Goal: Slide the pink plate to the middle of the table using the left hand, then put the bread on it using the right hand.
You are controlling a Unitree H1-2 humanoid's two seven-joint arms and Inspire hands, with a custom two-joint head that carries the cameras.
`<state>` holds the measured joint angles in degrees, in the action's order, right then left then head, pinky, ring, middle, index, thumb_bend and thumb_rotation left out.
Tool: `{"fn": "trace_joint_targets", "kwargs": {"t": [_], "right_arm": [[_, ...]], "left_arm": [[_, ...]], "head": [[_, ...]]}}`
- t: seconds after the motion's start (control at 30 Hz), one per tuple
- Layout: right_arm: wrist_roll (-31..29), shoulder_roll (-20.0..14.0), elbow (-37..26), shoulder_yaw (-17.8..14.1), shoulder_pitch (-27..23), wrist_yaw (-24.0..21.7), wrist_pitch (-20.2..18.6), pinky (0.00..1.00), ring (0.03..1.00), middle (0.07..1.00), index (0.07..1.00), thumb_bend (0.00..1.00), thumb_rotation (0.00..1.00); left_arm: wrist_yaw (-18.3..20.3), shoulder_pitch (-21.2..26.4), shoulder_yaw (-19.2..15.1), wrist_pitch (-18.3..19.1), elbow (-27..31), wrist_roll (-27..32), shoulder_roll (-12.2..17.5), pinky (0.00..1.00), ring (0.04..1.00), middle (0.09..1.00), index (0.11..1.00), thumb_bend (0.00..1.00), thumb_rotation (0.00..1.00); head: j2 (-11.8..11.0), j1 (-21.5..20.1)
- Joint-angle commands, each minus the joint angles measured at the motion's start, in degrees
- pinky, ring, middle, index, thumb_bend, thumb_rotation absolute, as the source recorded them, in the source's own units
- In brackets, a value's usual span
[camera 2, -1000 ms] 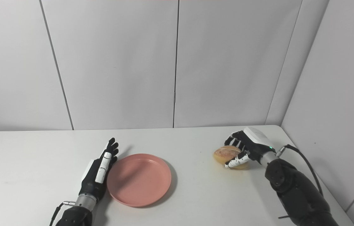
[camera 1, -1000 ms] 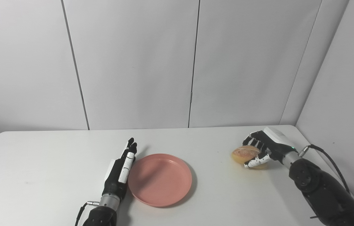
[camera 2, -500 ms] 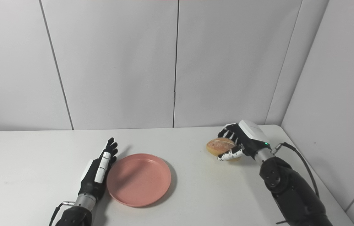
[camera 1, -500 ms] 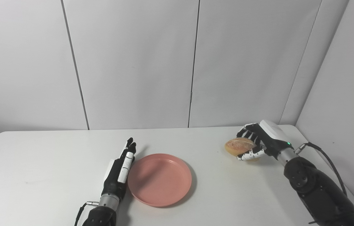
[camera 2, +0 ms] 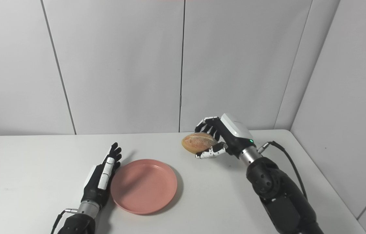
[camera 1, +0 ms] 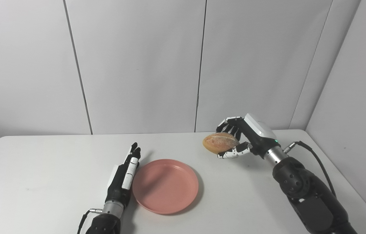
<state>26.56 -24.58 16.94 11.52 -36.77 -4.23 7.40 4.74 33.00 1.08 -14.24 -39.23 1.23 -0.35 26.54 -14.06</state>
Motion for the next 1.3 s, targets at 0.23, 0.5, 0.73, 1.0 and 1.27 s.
{"fn": "trace_joint_targets", "kwargs": {"t": [0.23, 0.5, 0.73, 1.0, 1.27], "right_arm": [[1.50, 4.24, -1.58, 1.80, -3.41, 0.08, 1.77, 0.36, 0.413, 0.489, 0.528, 0.51, 0.00], [4.35, 8.53, -0.11, 4.81, -4.61, -0.30, 1.99, 0.37, 0.449, 0.476, 0.499, 0.52, 0.00], [4.27, 12.75, 7.90, 6.16, -7.03, 1.52, 5.30, 0.36, 0.416, 0.455, 0.513, 0.52, 0.00], [8.36, 14.84, 12.90, 9.45, -9.08, 3.08, 5.47, 0.35, 0.415, 0.455, 0.515, 0.52, 0.00], [11.34, 15.03, 17.40, 12.01, -10.63, 4.59, 5.63, 0.31, 0.388, 0.445, 0.524, 0.52, 0.00]], "left_arm": [[0.61, -1.32, -0.68, -0.10, 0.53, 1.16, -0.29, 1.00, 1.000, 1.000, 1.000, 0.66, 1.00], [0.61, -1.59, -0.85, 0.35, 1.15, 0.81, -0.32, 1.00, 1.000, 1.000, 1.000, 0.67, 1.00], [0.56, -1.84, -0.98, 1.11, 2.00, 0.95, -0.63, 1.00, 1.000, 1.000, 1.000, 0.68, 1.00], [-0.09, -2.19, -2.43, 1.99, 3.13, 1.90, -1.40, 0.99, 1.000, 1.000, 1.000, 0.69, 1.00], [-0.01, -2.29, -2.51, 2.52, 3.76, 2.43, -1.41, 0.99, 0.997, 1.000, 1.000, 0.68, 1.00]], "head": [[0.57, 0.83], [0.94, 0.87], [1.17, 1.35], [1.50, 1.30], [1.56, 1.28]]}}
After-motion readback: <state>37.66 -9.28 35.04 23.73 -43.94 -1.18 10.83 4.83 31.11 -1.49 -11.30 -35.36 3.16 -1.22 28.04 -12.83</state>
